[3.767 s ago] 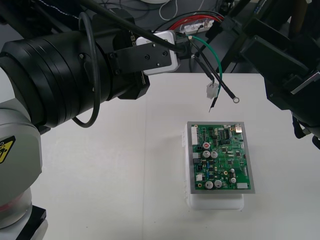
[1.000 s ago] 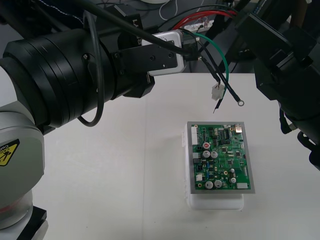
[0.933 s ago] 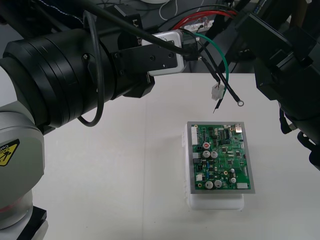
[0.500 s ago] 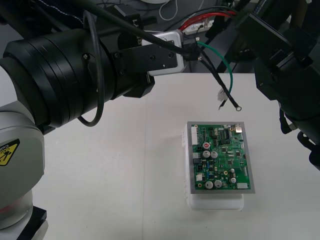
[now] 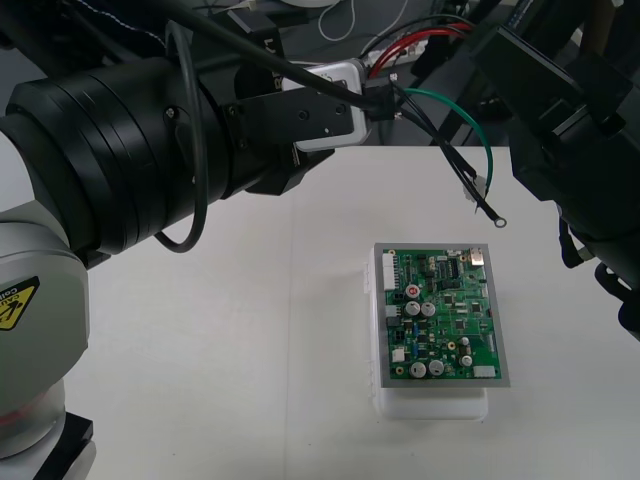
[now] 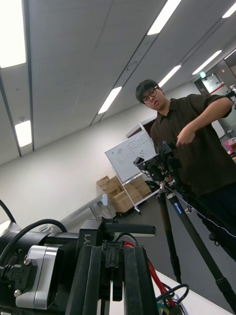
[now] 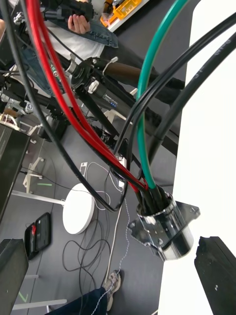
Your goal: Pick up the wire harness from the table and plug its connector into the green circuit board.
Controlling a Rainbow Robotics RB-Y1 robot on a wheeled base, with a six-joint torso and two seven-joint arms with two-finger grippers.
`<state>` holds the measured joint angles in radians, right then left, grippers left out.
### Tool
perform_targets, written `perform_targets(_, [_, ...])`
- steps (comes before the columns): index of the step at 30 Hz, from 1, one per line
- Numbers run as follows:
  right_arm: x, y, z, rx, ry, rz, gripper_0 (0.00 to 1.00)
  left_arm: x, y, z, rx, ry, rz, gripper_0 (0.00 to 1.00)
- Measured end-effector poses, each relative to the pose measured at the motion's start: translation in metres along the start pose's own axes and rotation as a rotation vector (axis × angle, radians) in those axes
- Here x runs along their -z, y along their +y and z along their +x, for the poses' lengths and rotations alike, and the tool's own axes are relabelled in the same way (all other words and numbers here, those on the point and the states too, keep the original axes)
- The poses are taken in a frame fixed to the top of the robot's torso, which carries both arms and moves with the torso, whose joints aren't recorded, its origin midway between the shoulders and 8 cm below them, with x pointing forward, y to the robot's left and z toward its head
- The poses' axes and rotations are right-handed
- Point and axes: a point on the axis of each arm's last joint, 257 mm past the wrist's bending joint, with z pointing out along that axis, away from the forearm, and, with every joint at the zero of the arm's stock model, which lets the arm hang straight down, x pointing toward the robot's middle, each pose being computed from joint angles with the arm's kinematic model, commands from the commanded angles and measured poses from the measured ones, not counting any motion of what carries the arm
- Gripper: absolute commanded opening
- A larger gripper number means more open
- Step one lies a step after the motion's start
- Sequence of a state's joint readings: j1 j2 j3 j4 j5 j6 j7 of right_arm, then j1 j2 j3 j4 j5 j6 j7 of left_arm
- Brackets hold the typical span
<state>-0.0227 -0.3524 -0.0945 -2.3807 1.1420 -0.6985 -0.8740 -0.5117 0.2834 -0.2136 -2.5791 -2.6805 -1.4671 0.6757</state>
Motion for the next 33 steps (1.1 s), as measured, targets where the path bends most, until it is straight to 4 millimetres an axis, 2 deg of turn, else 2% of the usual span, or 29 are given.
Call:
perform_targets(5, [0.002,0.006,0.008,0.004,0.047,-0.024,0.0,0.006,0.0,0.005,0.034,-0.025,0.022,1.0])
perform_targets(11, [0.007,0.018,0.019,-0.01,0.121,-0.077,0.0,0.023,0.01,0.025,0.052,-0.028,0.037,1.0])
perform_targets(18, [0.024,0.039,0.05,0.026,0.291,-0.167,0.0,0.042,0.012,0.043,0.079,-0.057,0.116,1.0])
perform_targets(22, [0.03,0.045,0.058,0.031,0.331,-0.196,0.0,0.049,0.011,0.054,0.129,-0.072,0.173,1.0])
perform_targets(33, [0.033,0.048,0.073,0.042,0.379,-0.209,0.0,0.069,0.013,0.066,0.352,-0.177,0.351,1.0])
